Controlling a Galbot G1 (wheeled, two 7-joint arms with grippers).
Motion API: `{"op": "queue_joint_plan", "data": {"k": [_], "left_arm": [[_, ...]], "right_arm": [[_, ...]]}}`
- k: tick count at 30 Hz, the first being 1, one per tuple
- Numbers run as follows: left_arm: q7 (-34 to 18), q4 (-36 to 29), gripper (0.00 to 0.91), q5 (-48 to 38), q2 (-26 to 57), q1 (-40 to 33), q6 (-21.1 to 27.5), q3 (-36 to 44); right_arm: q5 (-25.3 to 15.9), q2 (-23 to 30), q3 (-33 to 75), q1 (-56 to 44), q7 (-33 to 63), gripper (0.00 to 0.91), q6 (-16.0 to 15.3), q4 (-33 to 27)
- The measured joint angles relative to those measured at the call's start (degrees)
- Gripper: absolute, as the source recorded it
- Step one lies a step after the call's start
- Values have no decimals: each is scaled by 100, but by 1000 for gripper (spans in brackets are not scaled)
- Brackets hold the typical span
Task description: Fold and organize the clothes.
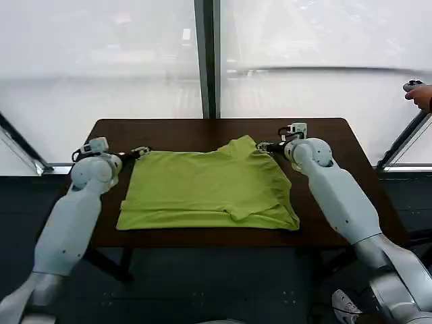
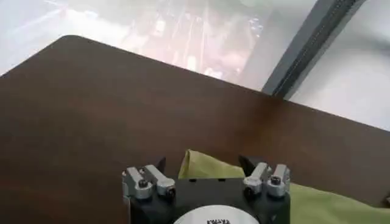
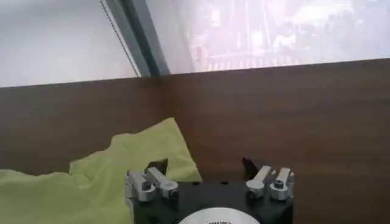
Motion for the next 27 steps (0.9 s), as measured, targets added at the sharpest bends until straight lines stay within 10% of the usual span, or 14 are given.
{"op": "queue_joint_plan", "data": {"k": [21, 27], "left_arm": [[150, 277, 663, 258, -61, -135, -29, 95], [187, 360, 341, 324, -78, -189, -85, 111]], "right_arm": [[-12, 95, -272, 95, 50, 614, 2, -98], [-16, 123, -293, 121, 48, 380, 3, -154]]}}
